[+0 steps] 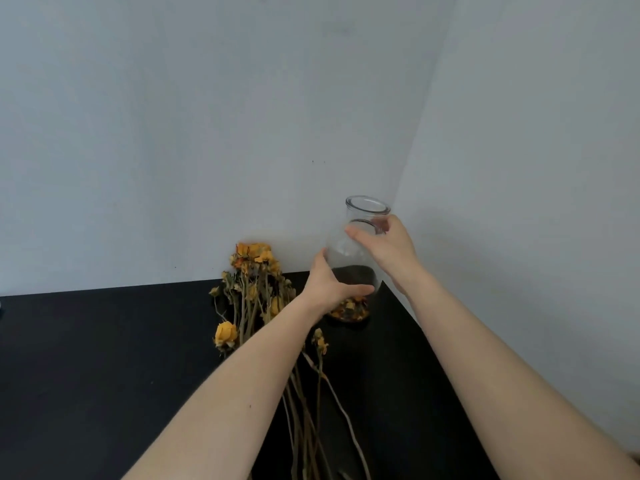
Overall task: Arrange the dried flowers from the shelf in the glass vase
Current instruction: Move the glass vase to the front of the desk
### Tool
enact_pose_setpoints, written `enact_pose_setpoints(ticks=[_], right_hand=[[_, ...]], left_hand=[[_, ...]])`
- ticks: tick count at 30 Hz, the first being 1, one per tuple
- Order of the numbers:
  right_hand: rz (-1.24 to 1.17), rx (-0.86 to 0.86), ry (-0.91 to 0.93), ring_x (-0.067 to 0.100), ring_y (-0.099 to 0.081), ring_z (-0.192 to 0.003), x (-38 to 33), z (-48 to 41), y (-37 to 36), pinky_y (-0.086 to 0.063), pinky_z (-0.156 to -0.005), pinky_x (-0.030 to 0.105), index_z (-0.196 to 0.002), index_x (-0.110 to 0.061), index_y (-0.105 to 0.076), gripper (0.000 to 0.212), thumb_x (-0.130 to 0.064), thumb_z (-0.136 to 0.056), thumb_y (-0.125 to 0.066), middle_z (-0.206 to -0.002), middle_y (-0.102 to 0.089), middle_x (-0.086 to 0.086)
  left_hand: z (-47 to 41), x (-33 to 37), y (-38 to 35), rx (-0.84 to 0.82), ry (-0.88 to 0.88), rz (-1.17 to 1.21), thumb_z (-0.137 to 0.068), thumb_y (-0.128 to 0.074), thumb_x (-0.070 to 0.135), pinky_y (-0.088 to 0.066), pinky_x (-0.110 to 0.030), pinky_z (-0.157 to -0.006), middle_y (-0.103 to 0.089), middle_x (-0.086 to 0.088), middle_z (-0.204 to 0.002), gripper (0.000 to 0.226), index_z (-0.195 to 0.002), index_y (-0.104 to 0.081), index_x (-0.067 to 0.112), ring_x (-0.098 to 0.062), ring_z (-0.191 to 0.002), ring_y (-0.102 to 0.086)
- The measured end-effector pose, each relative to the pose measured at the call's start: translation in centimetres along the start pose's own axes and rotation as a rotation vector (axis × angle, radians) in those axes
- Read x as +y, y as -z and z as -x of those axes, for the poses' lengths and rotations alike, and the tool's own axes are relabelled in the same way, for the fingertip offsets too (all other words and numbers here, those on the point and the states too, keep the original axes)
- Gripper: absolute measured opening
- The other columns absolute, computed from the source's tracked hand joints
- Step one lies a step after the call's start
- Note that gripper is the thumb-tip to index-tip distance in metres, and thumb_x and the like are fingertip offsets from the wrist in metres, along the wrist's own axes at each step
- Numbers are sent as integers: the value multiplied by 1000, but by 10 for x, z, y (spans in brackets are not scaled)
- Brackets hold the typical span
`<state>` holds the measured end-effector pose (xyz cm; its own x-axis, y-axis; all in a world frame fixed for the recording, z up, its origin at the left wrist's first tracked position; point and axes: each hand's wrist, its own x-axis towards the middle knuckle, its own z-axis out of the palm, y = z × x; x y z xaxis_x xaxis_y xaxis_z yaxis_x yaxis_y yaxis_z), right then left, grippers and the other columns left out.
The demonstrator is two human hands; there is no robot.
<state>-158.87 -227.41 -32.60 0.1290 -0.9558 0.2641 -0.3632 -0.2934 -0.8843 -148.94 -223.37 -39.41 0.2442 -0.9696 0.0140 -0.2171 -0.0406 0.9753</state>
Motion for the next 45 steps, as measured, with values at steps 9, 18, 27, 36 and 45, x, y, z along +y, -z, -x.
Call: enact_pose_setpoints(ticks=[9, 18, 27, 36, 45], right_hand=[[25, 86, 81, 14, -51, -109, -19, 1, 1, -37, -85, 22, -117, -10, -54, 56, -36, -72, -76, -118, -57, 2], [-109, 74, 293, 7, -54, -94, -126, 50, -9, -41, -76, 18, -109, -13, -57, 56, -42, -67, -78, -102, -57, -7], [-268, -241, 314, 4, -56, -85, -186, 173, -84, -42, -64, 17, -102, -17, -51, 53, -40, -64, -79, -93, -56, -11], [-210, -381, 336, 0, -54, -89, -158, 248, -119, -42, -69, 11, -106, -21, -49, 57, -45, -63, -79, -97, -56, -15], [-152, -362, 326, -16, -55, -74, -139, 265, -127, -42, -60, -1, -100, -22, -50, 53, -44, -63, -80, -86, -59, -17]], left_hand=[[3, 10, 5, 94, -80, -35, -57, -86, 37, -33, -37, -108, -32, -2, -148, 109, -143, -22, 17, -21, -134, -33], [72, 71, 92, 299, -308, -181, -57, -84, 43, -40, -34, -98, -34, 7, -124, 101, -136, -27, 18, -16, -120, -38], [225, 43, 193, 483, -209, -188, -49, -85, 46, -41, -42, -103, -42, 4, -132, 102, -133, -31, 24, -13, -123, -42], [297, -20, 201, 529, -100, -74, -45, -88, 38, -47, -38, -95, -51, 8, -119, 85, -116, -42, 31, -9, -115, -49], [304, -49, 198, 504, -97, -45, -47, -90, 32, -43, -14, -78, -50, 14, -118, 94, -126, -39, 29, 1, -110, -49]])
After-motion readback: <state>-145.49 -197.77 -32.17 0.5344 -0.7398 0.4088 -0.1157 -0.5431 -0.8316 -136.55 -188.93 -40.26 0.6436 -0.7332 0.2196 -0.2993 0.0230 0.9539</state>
